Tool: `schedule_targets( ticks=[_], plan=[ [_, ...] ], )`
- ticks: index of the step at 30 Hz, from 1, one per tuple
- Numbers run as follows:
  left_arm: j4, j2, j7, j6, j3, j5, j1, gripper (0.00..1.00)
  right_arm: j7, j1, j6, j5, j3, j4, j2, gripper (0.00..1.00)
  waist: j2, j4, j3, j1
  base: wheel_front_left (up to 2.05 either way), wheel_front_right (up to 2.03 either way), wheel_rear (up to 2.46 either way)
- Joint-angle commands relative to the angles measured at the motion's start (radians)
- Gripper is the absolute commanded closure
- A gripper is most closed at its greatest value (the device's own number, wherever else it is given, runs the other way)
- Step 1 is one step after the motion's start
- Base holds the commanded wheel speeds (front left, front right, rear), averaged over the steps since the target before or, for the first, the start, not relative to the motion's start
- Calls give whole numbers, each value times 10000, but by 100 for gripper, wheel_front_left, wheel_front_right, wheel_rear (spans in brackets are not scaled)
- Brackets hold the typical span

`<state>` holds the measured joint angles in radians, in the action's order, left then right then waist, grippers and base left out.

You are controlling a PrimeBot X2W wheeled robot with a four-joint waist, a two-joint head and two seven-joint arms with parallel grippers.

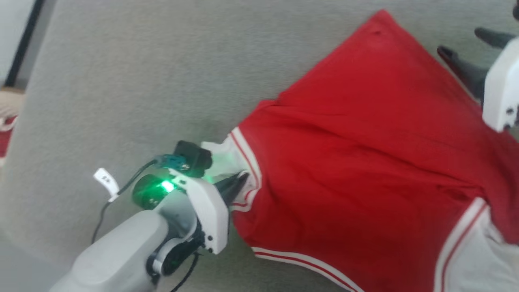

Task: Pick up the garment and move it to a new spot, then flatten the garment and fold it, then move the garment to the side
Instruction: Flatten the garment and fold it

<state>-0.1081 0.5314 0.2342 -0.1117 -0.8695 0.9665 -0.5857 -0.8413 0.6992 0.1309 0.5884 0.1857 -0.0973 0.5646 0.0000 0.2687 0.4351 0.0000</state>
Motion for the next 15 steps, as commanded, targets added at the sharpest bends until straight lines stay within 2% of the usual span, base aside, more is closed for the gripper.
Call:
schedule_targets(
  ticks=[1,6,7,15],
  plan=[
    [-219,-225,-35,161,-152,-175,-182,100,146,614,-5,41,304,666,36,0,0,685,203,0,0,0,0],
    [-798,-850,-178,589,-396,-175,-499,100,31,2018,-9,160,1380,2764,145,0,0,1455,321,0,0,0,0],
    [-798,-850,-178,589,-396,-175,-499,100,31,2018,-9,160,1380,2764,145,0,0,1455,321,0,0,0,0],
    [-1771,-1580,-429,1215,-648,-80,-767,100,-585,3476,-6,239,2748,5657,300,0,0,2361,515,0,0,0,0]
  ],
)
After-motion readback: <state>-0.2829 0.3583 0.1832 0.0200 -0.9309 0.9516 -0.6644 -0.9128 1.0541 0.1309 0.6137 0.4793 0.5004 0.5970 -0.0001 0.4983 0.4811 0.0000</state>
